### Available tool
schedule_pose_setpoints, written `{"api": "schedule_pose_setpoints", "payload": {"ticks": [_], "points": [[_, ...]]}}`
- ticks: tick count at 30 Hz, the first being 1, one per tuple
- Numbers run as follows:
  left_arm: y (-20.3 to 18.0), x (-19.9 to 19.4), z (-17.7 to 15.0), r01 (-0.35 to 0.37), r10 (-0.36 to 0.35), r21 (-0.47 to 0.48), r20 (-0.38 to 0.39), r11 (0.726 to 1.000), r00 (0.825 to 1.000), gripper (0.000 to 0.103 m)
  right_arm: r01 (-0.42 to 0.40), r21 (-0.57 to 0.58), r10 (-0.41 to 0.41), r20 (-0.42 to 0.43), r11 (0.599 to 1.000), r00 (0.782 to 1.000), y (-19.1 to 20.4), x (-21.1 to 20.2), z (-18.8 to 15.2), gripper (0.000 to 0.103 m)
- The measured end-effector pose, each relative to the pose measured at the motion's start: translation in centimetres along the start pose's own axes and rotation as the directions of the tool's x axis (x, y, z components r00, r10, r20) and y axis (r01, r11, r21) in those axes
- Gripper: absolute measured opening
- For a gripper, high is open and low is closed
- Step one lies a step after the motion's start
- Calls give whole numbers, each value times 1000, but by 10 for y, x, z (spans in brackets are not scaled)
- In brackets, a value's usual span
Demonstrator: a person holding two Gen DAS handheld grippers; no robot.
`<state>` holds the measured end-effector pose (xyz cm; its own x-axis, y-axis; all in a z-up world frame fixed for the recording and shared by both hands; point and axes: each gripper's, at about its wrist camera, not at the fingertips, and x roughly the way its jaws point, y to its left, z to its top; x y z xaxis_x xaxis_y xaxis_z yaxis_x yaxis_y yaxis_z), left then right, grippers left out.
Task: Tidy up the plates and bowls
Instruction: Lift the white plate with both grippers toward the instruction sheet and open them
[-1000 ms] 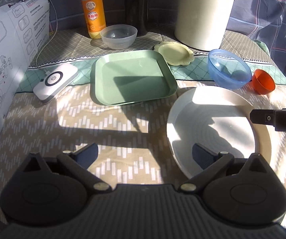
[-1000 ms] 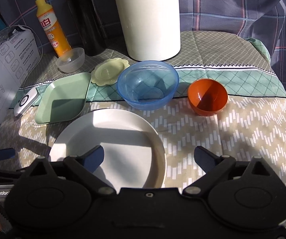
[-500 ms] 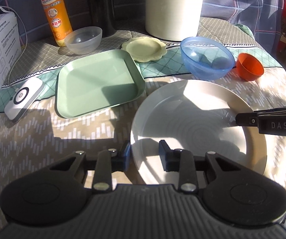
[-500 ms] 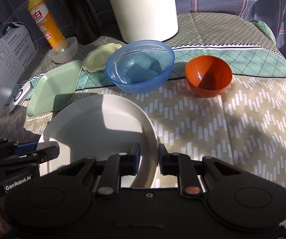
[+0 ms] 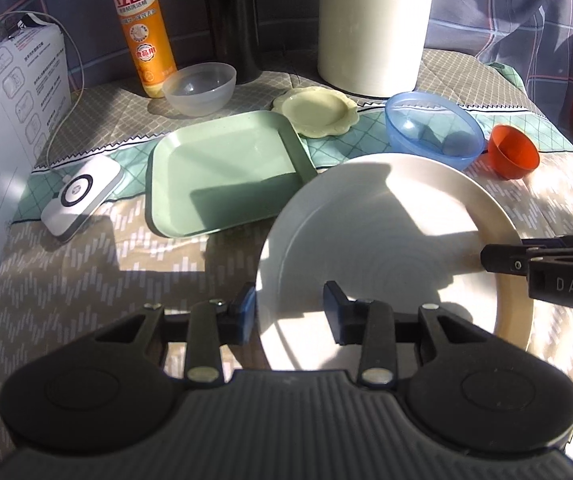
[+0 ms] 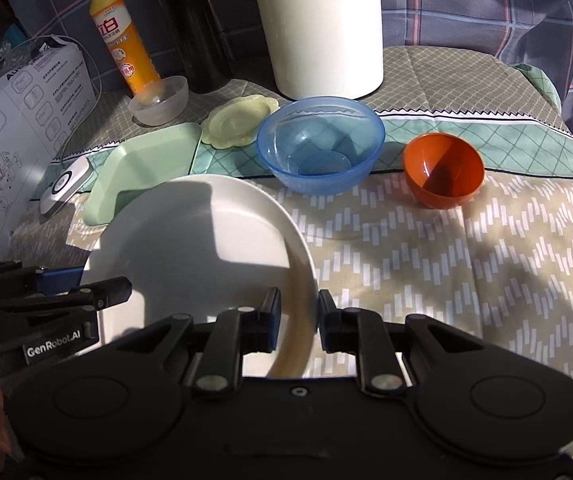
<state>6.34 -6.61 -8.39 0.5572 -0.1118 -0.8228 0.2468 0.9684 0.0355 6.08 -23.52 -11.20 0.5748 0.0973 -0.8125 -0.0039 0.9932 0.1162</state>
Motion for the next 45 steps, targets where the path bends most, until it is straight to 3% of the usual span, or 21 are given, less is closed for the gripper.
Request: {"api": "schedule_pose_setpoints", "payload": {"ticks": [11, 17, 23, 32, 45], "points": [[58, -51, -17, -94, 99, -133, 29, 987, 995, 35, -89, -134, 90, 1, 987, 996, 70, -23, 11, 19], [112, -74, -46, -156, 164, -265, 7, 951, 986, 35, -166, -240, 162, -37, 956, 986, 125, -25, 4, 19], [146, -90, -76, -206, 210, -336, -24, 919, 977, 35, -220, -315, 201, -90, 923, 975, 174, -19, -3, 19], [171, -92, -107, -218, 211, -387, -63, 896, 976, 35, -240, -358, 192, -164, 902, 968, 211, -5, -21, 19], [172, -64, -118, -194, 166, -359, -109, 913, 980, 35, -198, -384, 131, -194, 902, 972, 216, 18, -31, 20]]}}
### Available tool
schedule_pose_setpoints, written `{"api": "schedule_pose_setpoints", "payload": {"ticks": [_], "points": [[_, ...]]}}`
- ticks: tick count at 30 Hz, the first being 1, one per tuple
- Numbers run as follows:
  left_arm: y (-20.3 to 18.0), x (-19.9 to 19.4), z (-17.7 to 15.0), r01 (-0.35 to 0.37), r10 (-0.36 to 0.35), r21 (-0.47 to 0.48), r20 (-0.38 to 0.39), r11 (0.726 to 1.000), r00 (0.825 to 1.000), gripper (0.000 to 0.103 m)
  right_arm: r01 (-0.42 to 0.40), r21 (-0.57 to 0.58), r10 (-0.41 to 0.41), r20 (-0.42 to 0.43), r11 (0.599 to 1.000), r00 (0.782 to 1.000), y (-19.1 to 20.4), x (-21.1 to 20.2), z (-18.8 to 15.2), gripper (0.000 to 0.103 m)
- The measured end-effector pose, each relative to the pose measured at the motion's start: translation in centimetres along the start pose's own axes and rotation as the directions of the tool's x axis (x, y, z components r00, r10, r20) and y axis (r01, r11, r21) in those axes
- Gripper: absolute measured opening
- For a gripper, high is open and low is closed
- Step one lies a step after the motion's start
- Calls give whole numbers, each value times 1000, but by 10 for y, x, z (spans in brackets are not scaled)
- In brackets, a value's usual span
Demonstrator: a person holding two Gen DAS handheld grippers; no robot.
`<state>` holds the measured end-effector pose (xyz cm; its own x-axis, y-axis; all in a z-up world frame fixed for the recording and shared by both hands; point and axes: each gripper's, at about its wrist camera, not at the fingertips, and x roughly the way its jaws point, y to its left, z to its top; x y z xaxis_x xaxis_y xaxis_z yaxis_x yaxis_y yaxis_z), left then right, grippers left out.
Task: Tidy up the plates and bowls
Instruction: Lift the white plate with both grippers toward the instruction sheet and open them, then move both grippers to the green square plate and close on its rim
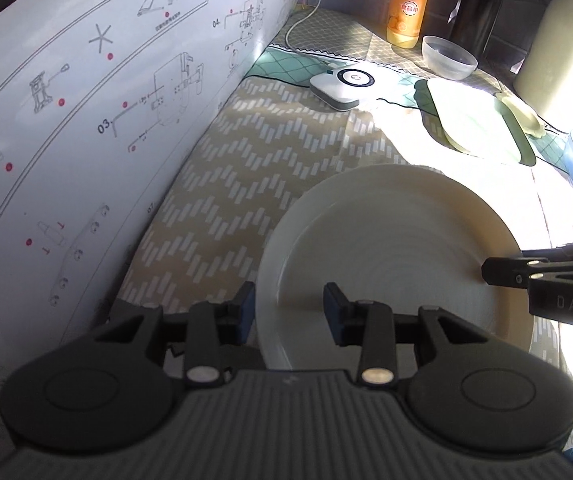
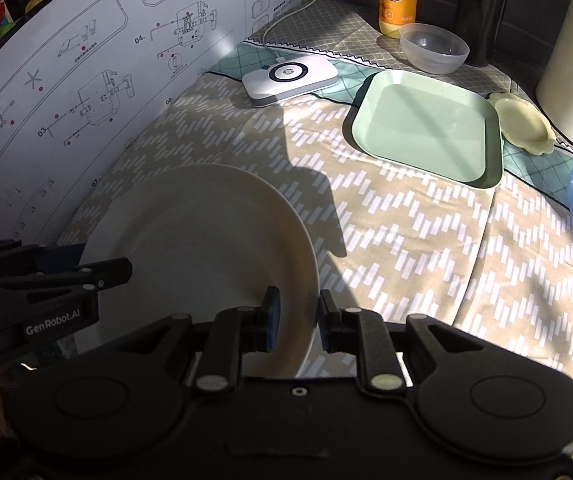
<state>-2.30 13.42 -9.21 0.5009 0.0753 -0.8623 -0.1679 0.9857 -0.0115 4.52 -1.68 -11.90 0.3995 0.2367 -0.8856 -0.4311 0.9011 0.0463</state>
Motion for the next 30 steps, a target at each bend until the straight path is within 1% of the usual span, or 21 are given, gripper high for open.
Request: {"api": "schedule_pose_setpoints", "payload": {"ticks": [4, 11, 13, 14, 15, 16, 17, 18, 19, 21, 26, 30], "points": [[1, 5, -2, 11, -11, 2, -16, 1000, 1000, 35, 9, -4, -9, -20, 1000, 1000, 0, 4, -3, 21], [1, 8, -3, 18, -18, 13, -11, 1000, 1000, 37, 19, -24, -20, -23, 1000, 1000, 3, 9, -4, 23], [2, 8, -2, 23, -23, 10, -13, 1000, 1000, 39, 19, -27, -20, -23, 999, 1000, 4, 10, -4, 24], [2, 8, -2, 24, -24, 11, -15, 1000, 1000, 43, 20, -27, -21, -23, 999, 1000, 5, 9, -4, 26], [2, 8, -2, 22, -22, 14, -15, 1000, 1000, 53, 19, -27, -20, -25, 999, 1000, 5, 9, -4, 34], [1, 7, -2, 18, -18, 18, -12, 1000, 1000, 60, 19, -27, -20, -25, 999, 999, 5, 9, -4, 43], [1, 5, -2, 11, -10, 23, -1, 1000, 1000, 73, 27, -26, -28, -25, 999, 999, 6, 8, -4, 71], [0, 2, -2, 3, -3, 27, 14, 1000, 1000, 85, 36, -23, -37, -22, 999, 999, 6, 7, -4, 95], [0, -1, -1, -16, 15, 27, 31, 1000, 999, 88, 49, -19, -49, -4, 999, 999, 5, 4, -3, 99], [2, -5, 1, -41, 39, 22, 51, 999, 998, 103, 52, -20, -51, 22, 998, 998, 3, -2, -3, 100], [13, -8, 8, -42, 44, -35, 47, 998, 998, 103, 60, 18, -60, 46, 998, 997, -9, -12, -2, 103], [15, -10, 11, -49, 51, -51, 47, 998, 998, 103, 54, 55, -58, 64, 997, 996, -19, -22, -5, 103]]}}
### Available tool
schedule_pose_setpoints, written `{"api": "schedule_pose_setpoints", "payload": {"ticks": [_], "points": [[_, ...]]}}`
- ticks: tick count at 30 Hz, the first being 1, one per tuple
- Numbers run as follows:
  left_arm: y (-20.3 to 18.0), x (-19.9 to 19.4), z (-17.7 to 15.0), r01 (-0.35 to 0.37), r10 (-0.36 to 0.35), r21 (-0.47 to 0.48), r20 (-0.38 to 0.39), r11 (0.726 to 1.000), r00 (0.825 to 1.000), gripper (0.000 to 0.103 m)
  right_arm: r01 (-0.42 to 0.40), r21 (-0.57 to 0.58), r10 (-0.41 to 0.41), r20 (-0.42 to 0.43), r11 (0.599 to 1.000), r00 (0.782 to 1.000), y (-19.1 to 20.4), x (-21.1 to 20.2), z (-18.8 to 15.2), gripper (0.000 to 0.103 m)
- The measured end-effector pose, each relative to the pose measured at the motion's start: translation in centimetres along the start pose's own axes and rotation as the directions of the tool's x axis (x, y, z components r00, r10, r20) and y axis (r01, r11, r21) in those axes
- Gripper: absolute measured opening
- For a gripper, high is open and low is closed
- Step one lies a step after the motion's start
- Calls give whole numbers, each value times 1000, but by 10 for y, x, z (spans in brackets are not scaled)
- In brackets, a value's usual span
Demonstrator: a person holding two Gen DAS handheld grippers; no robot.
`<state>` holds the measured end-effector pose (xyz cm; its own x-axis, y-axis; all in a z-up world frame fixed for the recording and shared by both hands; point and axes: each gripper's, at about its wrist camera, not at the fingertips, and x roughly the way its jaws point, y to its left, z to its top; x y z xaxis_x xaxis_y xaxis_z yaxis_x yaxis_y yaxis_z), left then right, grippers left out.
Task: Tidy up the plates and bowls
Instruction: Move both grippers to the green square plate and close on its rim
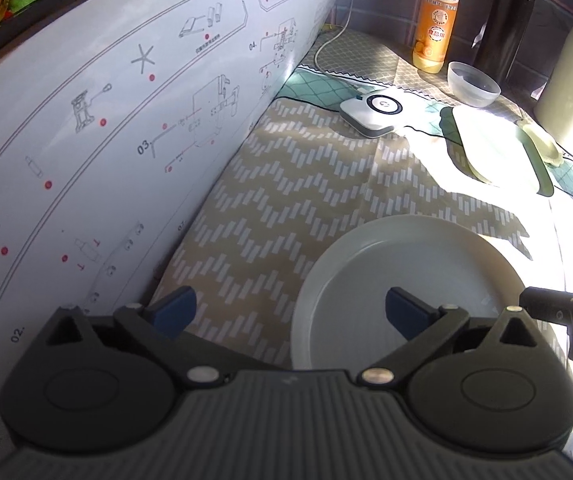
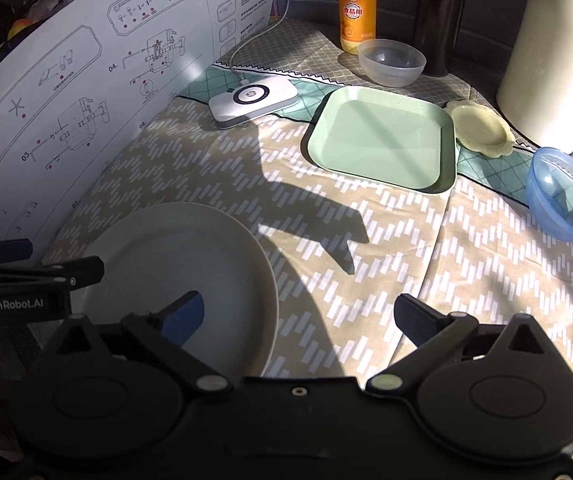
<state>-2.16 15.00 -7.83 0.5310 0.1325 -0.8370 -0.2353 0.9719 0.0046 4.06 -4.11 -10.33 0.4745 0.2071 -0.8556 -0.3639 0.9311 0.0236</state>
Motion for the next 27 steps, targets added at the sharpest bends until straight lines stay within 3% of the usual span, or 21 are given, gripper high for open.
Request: {"api": "schedule_pose_setpoints", "payload": {"ticks": [11, 27], "points": [[-28, -14, 5, 18, -21, 85, 34, 996, 999, 103, -18, 83, 14, 48, 996, 999, -22, -17, -2, 103], [-86, 1, 27, 46, -62, 222, 65, 974, 996, 103, 17, 223, -29, 51, 975, 998, -78, -10, -5, 103]]}}
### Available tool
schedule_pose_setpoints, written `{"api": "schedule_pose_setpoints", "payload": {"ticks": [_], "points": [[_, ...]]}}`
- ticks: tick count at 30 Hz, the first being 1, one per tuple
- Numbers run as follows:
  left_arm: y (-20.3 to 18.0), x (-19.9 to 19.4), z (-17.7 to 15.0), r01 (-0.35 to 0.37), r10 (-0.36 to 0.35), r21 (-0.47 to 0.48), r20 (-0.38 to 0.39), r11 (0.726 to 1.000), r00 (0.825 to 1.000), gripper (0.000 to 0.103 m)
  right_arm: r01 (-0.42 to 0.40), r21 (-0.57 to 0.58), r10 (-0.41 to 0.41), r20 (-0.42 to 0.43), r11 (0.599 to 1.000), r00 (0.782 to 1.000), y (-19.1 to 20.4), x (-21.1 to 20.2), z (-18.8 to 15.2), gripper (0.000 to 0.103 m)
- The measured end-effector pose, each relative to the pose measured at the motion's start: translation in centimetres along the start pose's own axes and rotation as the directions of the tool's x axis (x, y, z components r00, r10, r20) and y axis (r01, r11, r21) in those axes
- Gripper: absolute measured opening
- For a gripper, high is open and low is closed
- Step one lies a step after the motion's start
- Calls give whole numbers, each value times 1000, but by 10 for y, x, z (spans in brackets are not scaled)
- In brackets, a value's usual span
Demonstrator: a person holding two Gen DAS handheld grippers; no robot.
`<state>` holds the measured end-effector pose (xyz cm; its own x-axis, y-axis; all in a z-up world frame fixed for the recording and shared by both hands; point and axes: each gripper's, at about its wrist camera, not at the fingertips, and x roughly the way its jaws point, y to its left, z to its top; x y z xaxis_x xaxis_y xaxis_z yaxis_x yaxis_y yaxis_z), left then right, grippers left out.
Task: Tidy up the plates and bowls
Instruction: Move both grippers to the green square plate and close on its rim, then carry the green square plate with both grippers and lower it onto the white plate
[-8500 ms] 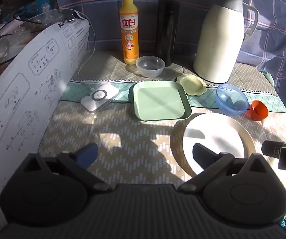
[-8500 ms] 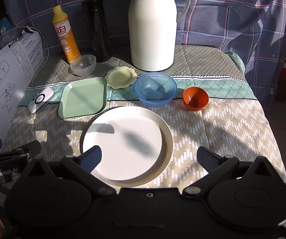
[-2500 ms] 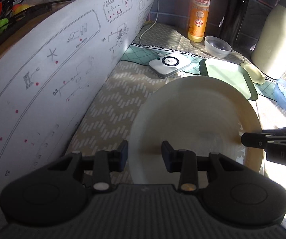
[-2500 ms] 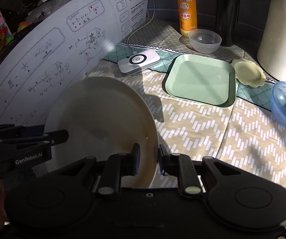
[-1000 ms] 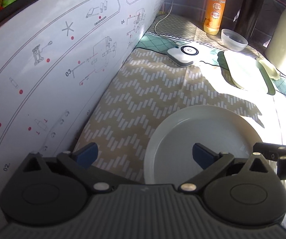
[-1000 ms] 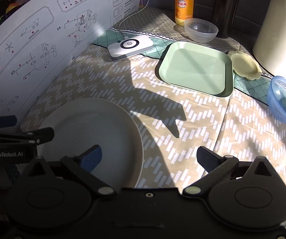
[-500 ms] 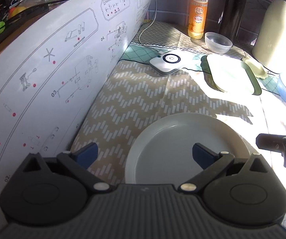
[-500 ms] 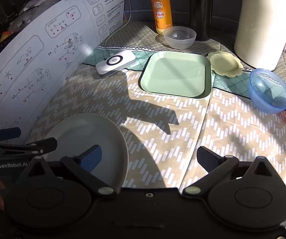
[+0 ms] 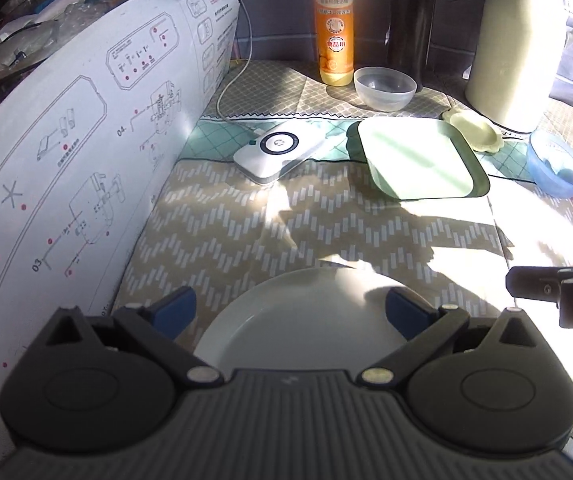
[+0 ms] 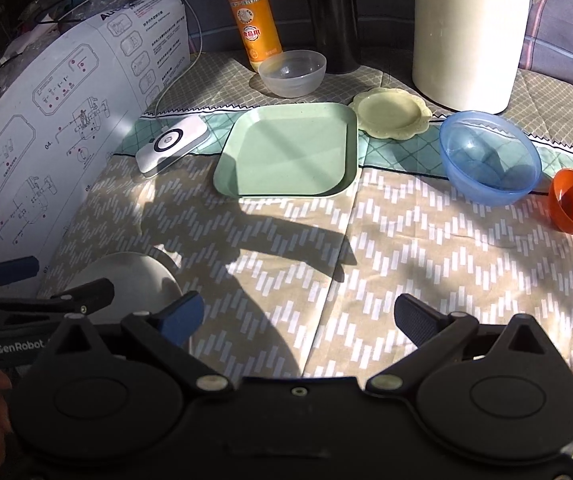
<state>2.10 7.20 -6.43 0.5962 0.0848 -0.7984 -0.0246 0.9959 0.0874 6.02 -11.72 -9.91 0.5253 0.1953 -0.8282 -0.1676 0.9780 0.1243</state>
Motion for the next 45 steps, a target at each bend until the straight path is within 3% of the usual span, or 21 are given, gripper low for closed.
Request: {"api": "schedule_pose_setpoints", "payload": {"ticks": [10, 19, 21, 28, 31, 32, 33, 35, 45], "points": [[-8, 39, 46, 56, -56, -25, 5, 998, 998, 103, 6, 73, -10, 63, 997, 998, -27, 13, 47, 100], [-29, 86, 79, 102, -103, -56, -25, 993, 994, 102, 9, 86, -13, 47, 996, 999, -31, 61, 96, 73], [-34, 95, 85, 104, -105, -52, -24, 993, 994, 95, 14, 92, -16, 24, 996, 1000, -33, 77, 106, 54], [-45, 115, 99, 150, -152, -59, -40, 987, 988, 81, 74, 133, -73, -15, 988, 997, -49, 113, 115, 42], [-50, 125, 102, 180, -184, -60, -63, 982, 981, 59, 65, 131, -62, -29, 989, 998, -54, 123, 113, 22], [-52, 128, 103, 186, -191, -61, -73, 981, 979, 43, 58, 130, -55, -27, 990, 998, -54, 124, 111, 13], [-53, 131, 103, 192, -197, -63, -83, 979, 977, 32, 50, 124, -48, -20, 991, 999, -53, 125, 111, 12], [-55, 135, 102, 205, -210, -64, -88, 977, 974, 23, 49, 100, -48, -14, 994, 999, -51, 125, 110, 12], [-62, 138, 104, 185, -186, -19, -71, 982, 980, 29, 46, 84, -48, 20, 995, 999, -48, 126, 111, 14]]}}
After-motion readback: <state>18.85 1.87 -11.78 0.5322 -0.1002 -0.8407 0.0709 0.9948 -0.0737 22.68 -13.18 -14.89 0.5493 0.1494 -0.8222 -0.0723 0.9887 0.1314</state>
